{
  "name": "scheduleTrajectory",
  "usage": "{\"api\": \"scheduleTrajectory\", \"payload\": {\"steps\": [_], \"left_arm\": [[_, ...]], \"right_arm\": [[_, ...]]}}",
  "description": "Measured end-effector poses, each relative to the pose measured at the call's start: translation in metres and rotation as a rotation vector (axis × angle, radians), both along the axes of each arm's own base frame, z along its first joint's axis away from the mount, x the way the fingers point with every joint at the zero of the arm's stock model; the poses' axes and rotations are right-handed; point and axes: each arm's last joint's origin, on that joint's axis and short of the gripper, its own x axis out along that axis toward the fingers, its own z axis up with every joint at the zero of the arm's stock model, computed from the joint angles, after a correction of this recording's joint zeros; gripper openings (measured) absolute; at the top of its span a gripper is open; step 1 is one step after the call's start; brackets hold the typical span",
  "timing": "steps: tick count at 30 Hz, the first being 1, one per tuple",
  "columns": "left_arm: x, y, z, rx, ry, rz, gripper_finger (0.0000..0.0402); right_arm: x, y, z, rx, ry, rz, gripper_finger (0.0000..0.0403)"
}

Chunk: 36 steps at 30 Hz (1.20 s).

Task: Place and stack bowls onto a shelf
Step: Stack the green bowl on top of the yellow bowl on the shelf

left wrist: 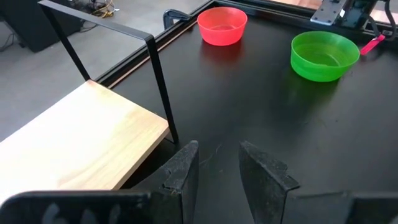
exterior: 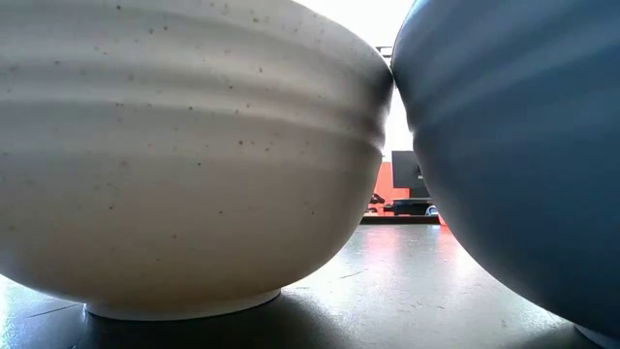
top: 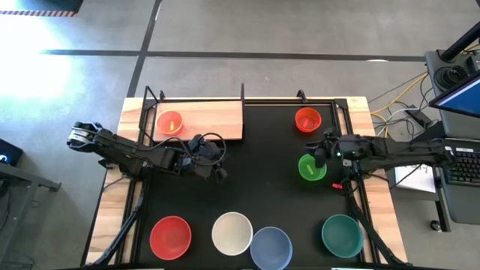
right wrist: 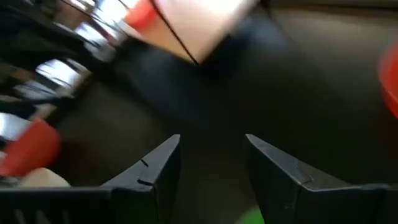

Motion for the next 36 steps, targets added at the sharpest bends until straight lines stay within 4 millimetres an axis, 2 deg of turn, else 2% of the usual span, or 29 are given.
{"api": "scheduleTrajectory", "payload": {"steps": [9,14,23,36], "left_arm": [[0.0,0.001,0.0,0.02,0.02,-0.011,0.0096],[-0.001,0.001,-0.001,0.026,0.037,-0.013,0.0096],[-0.003,0.001,-0.004,0.032,0.071,-0.014,0.0096],[-0.003,0.001,-0.004,0.063,0.095,-0.037,0.0096]], "right_arm": [[0.012,0.007,-0.004,0.417,0.159,-0.054,0.0172],[0.025,0.009,-0.015,0.546,0.266,-0.059,0.0173],[0.044,0.01,-0.03,0.541,0.408,-0.045,0.016],[0.058,0.009,-0.059,0.45,0.609,0.0,0.0146]]}}
